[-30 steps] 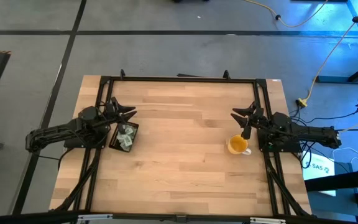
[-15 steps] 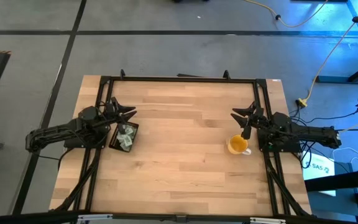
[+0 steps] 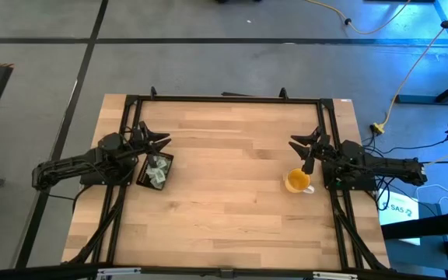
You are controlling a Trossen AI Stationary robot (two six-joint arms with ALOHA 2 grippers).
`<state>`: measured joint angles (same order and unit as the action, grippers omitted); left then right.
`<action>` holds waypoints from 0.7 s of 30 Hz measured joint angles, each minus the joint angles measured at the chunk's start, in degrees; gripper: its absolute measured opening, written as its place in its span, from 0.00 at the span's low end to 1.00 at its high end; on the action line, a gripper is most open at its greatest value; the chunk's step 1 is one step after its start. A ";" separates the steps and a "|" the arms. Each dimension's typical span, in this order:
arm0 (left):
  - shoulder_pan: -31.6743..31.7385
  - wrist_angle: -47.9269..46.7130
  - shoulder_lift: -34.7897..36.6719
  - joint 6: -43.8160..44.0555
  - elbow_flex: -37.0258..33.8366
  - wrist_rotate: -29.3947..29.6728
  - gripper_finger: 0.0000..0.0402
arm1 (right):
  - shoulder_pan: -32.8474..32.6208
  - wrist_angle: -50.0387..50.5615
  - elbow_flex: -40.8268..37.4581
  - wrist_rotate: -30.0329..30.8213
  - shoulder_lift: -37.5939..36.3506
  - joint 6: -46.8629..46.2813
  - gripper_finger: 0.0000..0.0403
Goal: Pick and place Stevia / Truvia into bins
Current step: Return to Home Position
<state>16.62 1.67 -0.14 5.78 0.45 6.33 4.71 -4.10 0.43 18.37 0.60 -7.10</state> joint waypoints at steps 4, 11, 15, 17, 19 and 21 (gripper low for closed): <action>0.00 0.00 0.00 0.00 0.00 0.00 0.24 | 0.00 0.00 0.00 0.00 0.00 -0.02 0.33; -0.02 0.00 0.00 -0.02 0.00 0.00 0.24 | 0.00 0.00 0.00 0.00 0.00 -0.02 0.33; -0.01 0.00 0.00 -0.03 0.00 0.00 0.24 | -0.01 0.00 0.00 0.00 0.00 0.00 0.33; -0.01 0.00 0.00 -0.01 0.00 0.00 0.24 | 0.00 0.00 0.00 0.00 0.00 -0.08 0.33; 0.00 0.00 0.00 -0.04 0.00 0.00 0.24 | 0.00 0.00 0.00 0.00 0.00 -0.09 0.33; -0.02 0.00 0.00 -0.02 0.00 0.00 0.23 | -0.02 0.00 0.00 -0.01 0.00 0.00 0.33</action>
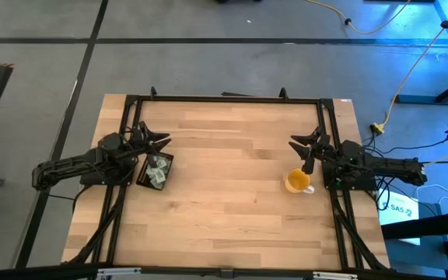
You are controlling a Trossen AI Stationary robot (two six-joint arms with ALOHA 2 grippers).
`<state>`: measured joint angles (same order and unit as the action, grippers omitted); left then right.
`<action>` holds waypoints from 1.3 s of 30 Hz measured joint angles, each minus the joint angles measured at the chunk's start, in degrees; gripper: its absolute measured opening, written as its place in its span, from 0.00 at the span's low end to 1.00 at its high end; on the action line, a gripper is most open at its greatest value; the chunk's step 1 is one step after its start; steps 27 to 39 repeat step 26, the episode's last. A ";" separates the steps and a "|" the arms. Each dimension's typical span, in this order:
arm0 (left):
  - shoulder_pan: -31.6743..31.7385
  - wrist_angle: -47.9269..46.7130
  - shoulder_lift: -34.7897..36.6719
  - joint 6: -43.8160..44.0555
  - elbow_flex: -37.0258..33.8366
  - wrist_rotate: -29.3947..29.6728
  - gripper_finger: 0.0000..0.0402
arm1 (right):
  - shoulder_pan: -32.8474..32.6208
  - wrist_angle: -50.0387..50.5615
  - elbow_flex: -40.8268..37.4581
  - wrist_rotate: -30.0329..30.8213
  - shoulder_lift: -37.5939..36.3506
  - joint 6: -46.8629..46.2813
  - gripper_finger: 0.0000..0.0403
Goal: Pick and place Stevia / Truvia into bins
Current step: Return to Home Position
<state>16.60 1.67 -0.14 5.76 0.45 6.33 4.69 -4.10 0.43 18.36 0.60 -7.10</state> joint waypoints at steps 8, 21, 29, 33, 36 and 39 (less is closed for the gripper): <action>0.02 0.00 0.00 0.00 0.00 0.00 0.24 | 0.02 0.00 0.00 0.01 0.00 -0.11 0.33; 0.01 0.00 0.00 0.00 0.00 0.00 0.24 | 0.01 0.00 0.00 0.00 0.00 0.00 0.33; 0.02 0.00 0.00 -0.02 0.00 0.00 0.24 | 0.00 0.00 0.00 0.01 0.00 0.00 0.33; 0.02 0.00 0.00 -0.02 0.00 0.00 0.24 | 0.00 0.00 0.00 0.01 0.00 0.00 0.33; 0.02 0.00 0.00 -0.02 0.00 0.00 0.24 | 0.00 0.00 0.00 0.01 0.00 0.00 0.33; 0.02 0.00 0.00 -0.02 0.00 0.00 0.24 | 0.00 0.00 0.00 0.01 0.00 0.00 0.33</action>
